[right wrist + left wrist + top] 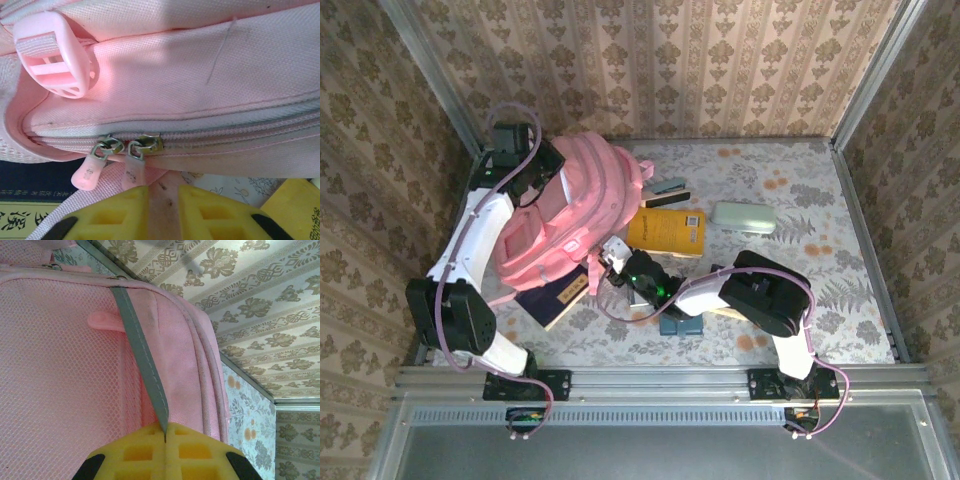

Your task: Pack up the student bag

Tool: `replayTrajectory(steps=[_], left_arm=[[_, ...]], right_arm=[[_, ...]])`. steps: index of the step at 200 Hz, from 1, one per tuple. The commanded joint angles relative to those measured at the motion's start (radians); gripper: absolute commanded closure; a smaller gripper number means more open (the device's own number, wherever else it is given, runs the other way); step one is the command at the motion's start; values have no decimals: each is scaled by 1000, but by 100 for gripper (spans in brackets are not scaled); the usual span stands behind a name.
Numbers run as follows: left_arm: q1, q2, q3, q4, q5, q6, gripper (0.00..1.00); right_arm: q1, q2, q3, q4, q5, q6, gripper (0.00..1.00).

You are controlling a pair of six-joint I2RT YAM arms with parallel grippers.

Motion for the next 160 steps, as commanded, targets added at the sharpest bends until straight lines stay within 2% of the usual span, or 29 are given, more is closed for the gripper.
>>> replayTrajectory(steps=[1,138,160], left_arm=[[10,-67,7,102,-1,-16,100],[12,-69,-15,121,10,-38,100],[11,-67,-19,125,15,-45,100]], right_arm=[[10,-35,0,38,-20,24,70],[9,88,169,-63,-54,50,70],[9,92,172,-63,-59,68,64]])
